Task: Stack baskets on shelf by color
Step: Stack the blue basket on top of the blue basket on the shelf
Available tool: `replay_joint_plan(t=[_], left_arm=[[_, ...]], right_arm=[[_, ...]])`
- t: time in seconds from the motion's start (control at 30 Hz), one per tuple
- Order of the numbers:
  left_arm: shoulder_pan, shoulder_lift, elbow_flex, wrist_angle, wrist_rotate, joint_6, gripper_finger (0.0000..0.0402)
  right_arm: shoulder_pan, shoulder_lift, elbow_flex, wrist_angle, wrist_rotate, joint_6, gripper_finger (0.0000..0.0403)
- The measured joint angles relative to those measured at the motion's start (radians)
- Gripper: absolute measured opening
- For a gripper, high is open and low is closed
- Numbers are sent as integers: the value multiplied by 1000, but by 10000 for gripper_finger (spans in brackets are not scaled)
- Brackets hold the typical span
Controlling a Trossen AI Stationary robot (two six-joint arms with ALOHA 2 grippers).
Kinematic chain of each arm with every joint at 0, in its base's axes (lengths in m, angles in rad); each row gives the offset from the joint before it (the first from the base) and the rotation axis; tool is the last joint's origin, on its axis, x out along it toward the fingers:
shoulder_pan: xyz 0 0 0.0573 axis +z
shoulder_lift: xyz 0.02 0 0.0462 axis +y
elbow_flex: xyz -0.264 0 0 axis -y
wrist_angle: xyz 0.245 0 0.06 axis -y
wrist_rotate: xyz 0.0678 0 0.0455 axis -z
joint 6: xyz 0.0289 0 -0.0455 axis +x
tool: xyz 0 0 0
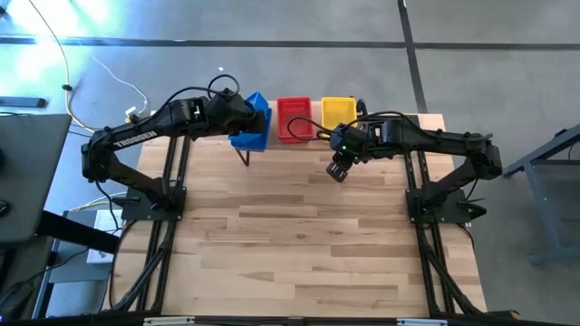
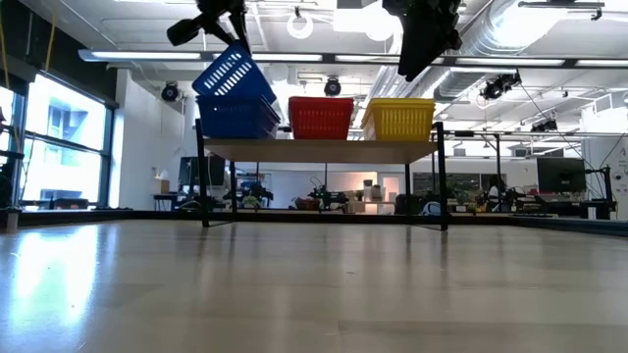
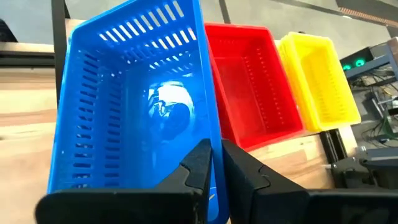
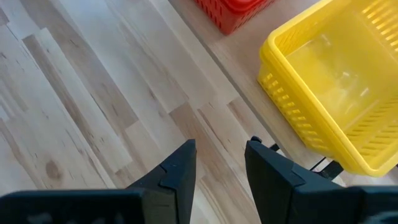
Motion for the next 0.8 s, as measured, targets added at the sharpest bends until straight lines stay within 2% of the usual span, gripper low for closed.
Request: replay_joint_plan(t=[0.53, 0.8], left_arm=[[12, 0, 0, 1, 27, -8, 26], [26, 0, 0, 2, 56, 6, 76]], right_arm=[[0, 0, 0, -10, 0, 6, 123], [0, 0, 0, -22, 0, 26, 123]])
